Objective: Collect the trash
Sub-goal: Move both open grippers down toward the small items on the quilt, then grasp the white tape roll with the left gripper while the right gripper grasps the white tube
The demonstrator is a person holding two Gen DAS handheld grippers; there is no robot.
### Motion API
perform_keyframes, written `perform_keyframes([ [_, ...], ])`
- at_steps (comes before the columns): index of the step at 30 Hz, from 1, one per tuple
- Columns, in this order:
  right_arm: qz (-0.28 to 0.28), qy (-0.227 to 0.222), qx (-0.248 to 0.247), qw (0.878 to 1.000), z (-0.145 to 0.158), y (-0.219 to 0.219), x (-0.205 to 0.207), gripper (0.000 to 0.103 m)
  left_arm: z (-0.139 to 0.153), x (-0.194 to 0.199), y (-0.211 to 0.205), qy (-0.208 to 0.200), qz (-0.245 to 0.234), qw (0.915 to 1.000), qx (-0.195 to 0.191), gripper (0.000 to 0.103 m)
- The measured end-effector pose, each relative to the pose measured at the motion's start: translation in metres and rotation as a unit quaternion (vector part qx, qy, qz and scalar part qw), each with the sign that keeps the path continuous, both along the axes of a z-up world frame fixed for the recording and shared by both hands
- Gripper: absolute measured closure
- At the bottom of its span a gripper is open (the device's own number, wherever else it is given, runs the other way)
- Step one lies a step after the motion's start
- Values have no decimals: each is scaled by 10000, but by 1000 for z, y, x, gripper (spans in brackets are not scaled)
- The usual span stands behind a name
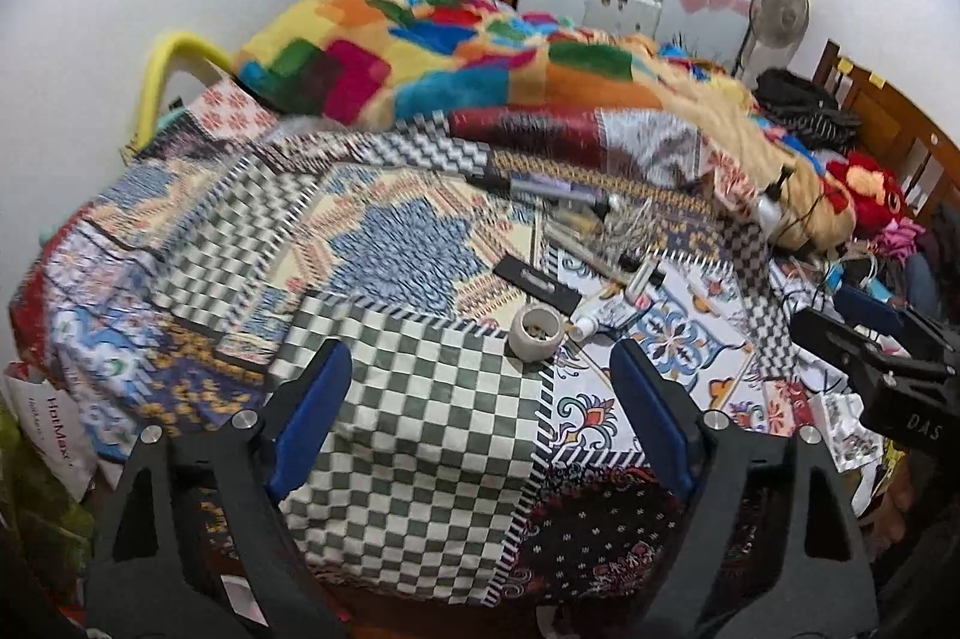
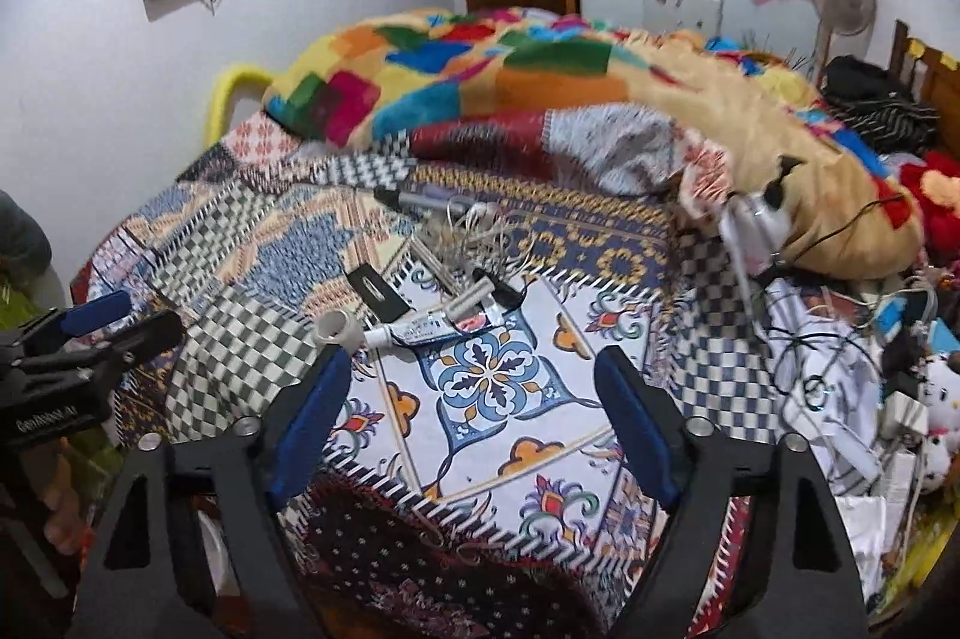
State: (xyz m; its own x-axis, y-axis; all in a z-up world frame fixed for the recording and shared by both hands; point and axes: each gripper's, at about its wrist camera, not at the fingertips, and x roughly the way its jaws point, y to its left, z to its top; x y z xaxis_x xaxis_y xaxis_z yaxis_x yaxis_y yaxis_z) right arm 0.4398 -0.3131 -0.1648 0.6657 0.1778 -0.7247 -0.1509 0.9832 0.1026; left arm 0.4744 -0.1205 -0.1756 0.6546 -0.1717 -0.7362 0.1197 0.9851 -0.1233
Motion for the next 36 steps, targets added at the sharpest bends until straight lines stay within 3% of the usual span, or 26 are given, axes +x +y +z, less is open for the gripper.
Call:
perform_keyframes([
  [7, 177, 317, 174, 9992, -30, 5, 49, 50, -49, 37, -20, 395, -275, 9988, -54, 34],
  [14, 69, 732, 689, 9949, -61, 1, 90, 64, -77, 61, -35, 542, -419, 9976, -130, 42],
  [16, 56, 828, 809, 9933, -69, 1, 97, 72, -80, 64, -38, 512, -433, 9977, -125, 43],
  [23, -66, 960, 922, 9911, -86, 3, 111, 73, -93, 74, -50, 457, -486, 9977, 87, 49],
  [27, -152, 882, 838, 9925, -90, 5, 115, 80, -98, 77, -52, 455, -455, 9978, 128, 65],
  [32, -182, 833, 846, 9928, -89, 5, 118, 91, -97, 76, -51, 384, -422, 9984, 38, 66],
  [36, -154, 777, 754, 9940, -85, 7, 113, 91, -90, 72, -48, 321, -374, 9988, 12, 66],
])
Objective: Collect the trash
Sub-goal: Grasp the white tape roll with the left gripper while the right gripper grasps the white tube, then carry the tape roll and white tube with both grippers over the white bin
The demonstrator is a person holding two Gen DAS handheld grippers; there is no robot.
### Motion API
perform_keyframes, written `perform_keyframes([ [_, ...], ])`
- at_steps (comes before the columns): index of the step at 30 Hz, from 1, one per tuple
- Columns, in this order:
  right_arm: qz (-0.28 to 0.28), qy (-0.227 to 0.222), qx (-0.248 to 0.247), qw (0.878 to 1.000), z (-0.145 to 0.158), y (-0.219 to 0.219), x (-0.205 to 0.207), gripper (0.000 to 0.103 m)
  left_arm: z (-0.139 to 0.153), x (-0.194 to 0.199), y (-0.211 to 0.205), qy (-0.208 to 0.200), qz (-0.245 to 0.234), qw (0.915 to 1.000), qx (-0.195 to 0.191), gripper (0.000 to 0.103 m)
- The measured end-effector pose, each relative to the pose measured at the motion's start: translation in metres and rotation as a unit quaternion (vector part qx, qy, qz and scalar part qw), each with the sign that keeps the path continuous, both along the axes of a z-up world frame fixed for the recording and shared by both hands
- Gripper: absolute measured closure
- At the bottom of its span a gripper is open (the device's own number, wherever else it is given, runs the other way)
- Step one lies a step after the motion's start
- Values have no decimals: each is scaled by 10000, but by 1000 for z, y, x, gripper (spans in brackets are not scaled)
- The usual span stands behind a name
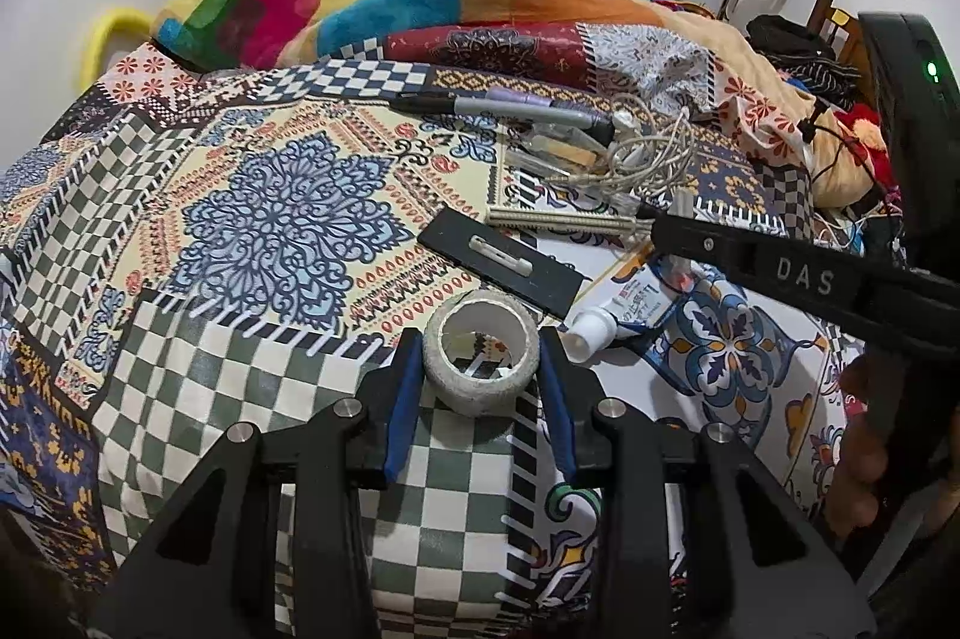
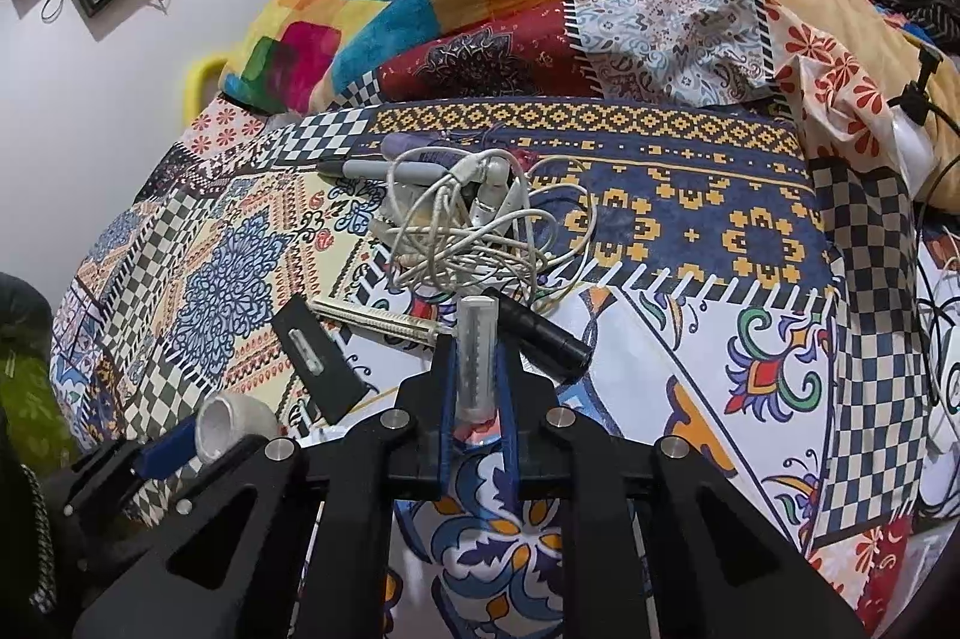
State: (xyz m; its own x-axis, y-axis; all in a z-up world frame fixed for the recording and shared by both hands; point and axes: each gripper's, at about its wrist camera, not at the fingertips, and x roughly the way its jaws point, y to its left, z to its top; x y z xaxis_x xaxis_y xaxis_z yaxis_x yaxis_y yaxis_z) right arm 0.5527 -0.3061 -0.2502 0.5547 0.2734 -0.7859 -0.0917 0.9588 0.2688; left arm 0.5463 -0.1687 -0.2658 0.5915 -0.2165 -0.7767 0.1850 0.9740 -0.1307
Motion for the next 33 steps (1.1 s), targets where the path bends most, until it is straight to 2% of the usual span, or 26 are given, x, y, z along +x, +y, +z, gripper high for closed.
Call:
perform_keyframes([
  [10, -212, -126, -48, 9997, 24, -4, -28, 91, 39, -22, 8, -226, 56, 9997, -12, 66],
  [19, -134, -499, -147, 9986, 79, 3, -65, 91, 91, -59, 22, -477, 186, 9987, -45, 66],
  [27, 295, -889, -227, 9953, 129, 36, -112, 91, 141, -115, 53, -816, 468, 9955, 74, 66],
  [33, 787, -1006, -319, 9913, 145, 77, -146, 91, 161, -161, 91, -908, 813, 9923, 199, 66],
])
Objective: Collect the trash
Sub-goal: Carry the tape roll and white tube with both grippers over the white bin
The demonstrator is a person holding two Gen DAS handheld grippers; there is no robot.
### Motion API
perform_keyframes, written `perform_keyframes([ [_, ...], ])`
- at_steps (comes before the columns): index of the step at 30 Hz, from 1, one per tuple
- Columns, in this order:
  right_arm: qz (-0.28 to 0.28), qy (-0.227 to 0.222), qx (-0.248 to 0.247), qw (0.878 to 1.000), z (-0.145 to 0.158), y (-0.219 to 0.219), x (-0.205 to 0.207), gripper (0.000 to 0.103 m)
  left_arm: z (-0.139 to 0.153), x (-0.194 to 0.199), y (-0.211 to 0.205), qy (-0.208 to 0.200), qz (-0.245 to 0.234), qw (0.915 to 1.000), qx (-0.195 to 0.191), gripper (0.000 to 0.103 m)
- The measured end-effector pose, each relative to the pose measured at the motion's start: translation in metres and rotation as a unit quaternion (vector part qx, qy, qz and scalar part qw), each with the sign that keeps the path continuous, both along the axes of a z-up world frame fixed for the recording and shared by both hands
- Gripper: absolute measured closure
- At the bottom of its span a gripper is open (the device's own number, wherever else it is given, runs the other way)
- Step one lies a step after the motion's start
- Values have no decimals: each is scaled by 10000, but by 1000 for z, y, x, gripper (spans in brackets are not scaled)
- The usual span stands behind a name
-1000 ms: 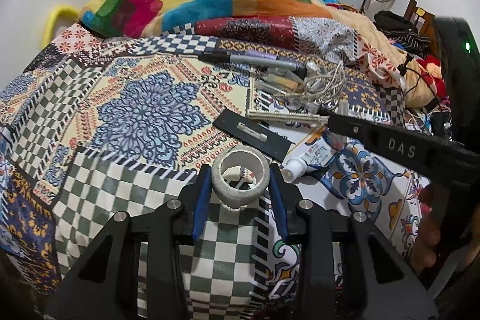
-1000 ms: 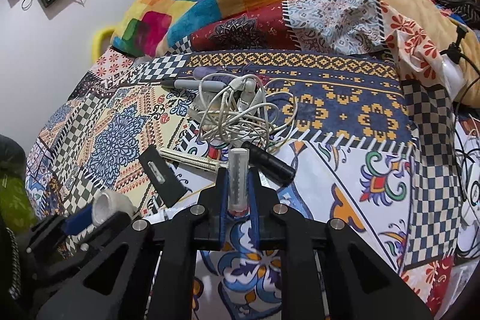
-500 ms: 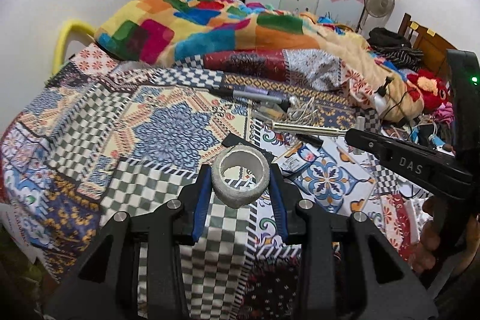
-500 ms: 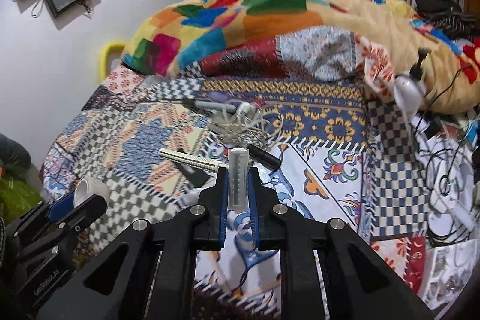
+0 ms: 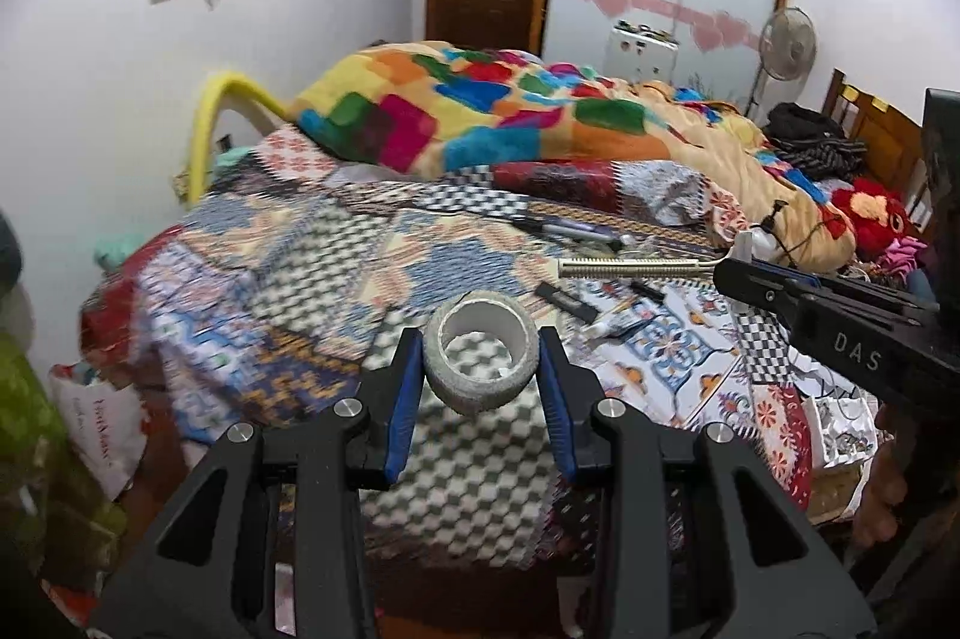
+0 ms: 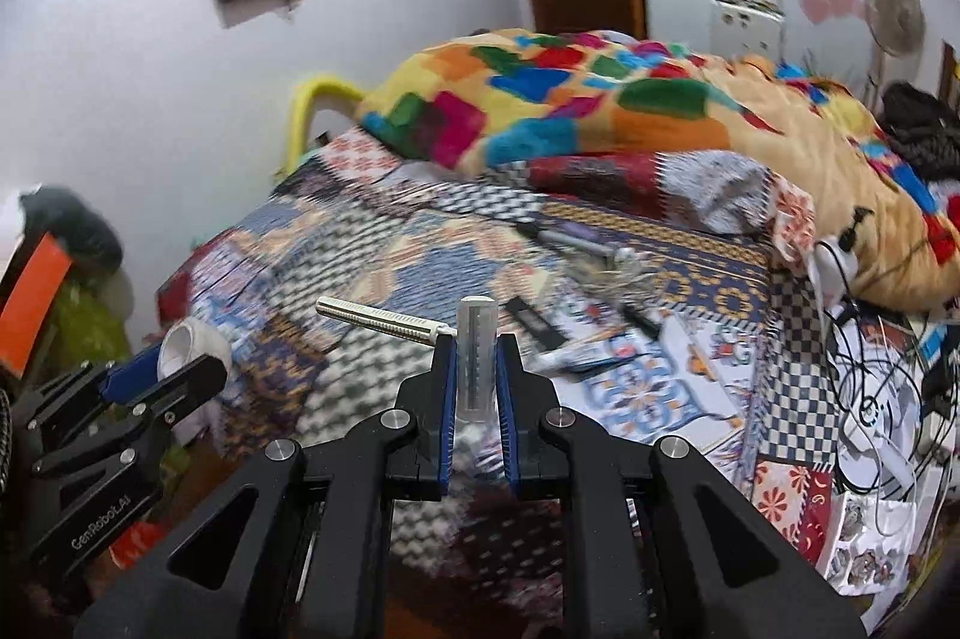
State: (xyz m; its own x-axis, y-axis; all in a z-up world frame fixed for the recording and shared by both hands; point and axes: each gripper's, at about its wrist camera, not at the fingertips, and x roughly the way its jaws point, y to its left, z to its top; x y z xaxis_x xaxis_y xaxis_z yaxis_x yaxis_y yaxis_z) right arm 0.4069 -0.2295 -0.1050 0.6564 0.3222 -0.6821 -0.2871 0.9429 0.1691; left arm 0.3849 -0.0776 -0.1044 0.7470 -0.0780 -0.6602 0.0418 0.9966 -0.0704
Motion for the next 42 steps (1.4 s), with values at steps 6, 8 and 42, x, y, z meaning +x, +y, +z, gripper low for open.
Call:
perform_keyframes([
  [6, 532, 51, -170, 9984, -1, 54, -35, 91, 4, -50, 52, 46, 501, 9987, 12, 66],
  [8, 710, 95, -208, 9972, -4, 71, -47, 91, 2, -67, 71, 98, 670, 9977, 20, 66],
  [42, 2718, 2327, -2242, 9065, -235, 311, -110, 91, -225, -179, 270, 2864, 2427, 9238, -757, 66],
])
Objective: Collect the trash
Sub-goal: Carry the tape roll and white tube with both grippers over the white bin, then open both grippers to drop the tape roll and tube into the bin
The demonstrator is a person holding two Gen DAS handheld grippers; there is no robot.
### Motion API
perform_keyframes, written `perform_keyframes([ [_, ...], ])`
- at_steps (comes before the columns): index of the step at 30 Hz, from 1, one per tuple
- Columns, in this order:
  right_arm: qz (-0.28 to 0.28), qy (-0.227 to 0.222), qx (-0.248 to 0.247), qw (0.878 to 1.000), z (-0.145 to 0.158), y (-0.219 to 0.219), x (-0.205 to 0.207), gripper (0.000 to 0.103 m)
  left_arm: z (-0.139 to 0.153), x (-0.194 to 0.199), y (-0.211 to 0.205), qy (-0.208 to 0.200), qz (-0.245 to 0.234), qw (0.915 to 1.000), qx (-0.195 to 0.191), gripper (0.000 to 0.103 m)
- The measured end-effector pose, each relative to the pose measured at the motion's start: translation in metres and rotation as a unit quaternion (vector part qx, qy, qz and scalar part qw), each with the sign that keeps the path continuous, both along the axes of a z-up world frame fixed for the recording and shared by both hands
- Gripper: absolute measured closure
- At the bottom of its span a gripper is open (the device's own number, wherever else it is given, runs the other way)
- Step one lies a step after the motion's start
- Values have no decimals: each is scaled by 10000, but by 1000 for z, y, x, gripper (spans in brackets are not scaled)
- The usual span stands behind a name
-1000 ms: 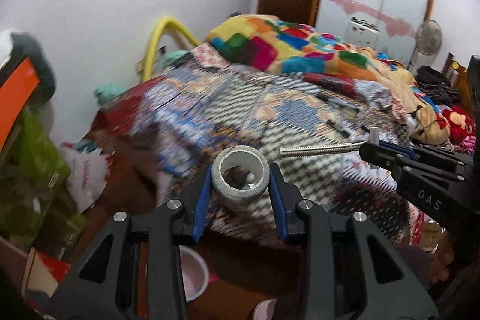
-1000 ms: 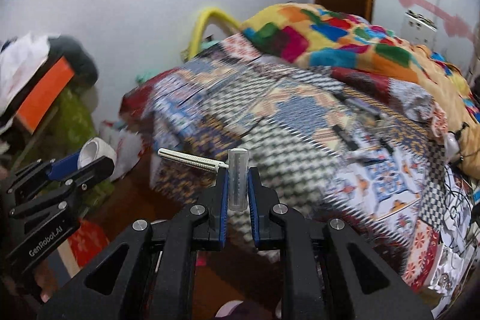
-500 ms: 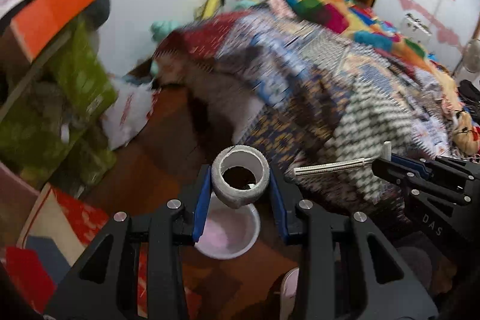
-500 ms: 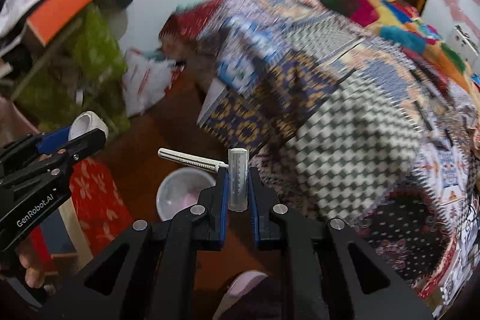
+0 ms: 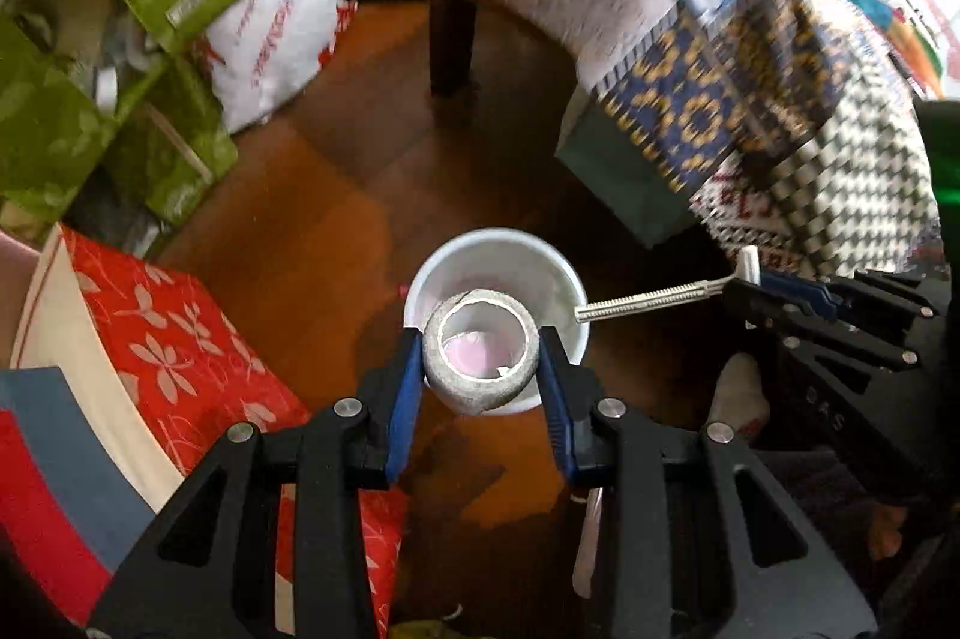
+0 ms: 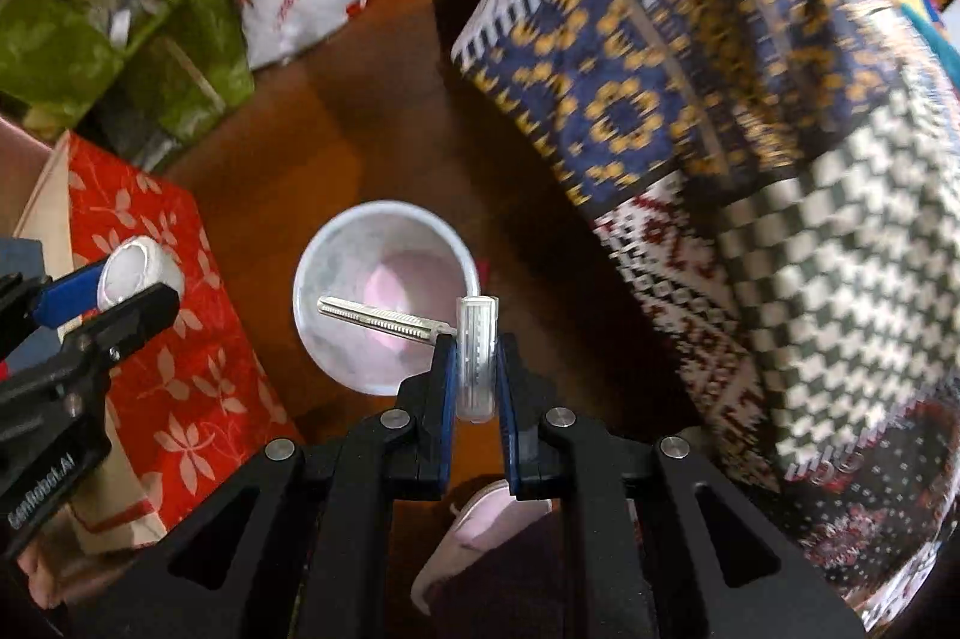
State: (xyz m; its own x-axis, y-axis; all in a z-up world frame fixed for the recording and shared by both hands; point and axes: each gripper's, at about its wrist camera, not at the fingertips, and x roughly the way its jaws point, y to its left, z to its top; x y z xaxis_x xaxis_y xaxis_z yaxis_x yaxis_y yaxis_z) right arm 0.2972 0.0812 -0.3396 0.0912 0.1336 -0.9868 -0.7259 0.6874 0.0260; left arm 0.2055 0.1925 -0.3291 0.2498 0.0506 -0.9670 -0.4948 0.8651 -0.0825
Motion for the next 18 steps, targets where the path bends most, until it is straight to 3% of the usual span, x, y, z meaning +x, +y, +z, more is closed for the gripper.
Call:
perform_keyframes([
  [5, 31, 353, -43, 9994, -19, 13, 5, 91, -23, 8, 5, 228, 15, 9996, -159, 66],
  [11, 75, 700, 145, 9974, -23, 19, 11, 89, -32, 18, 11, 228, 52, 9990, -389, 66],
  [15, 126, 782, 148, 9967, -23, 19, 13, 70, -37, 23, 12, 291, 103, 9979, -573, 60],
  [18, 117, 822, 274, 9962, -19, 16, 12, 69, -36, 23, 10, 351, 66, 9985, -412, 60],
])
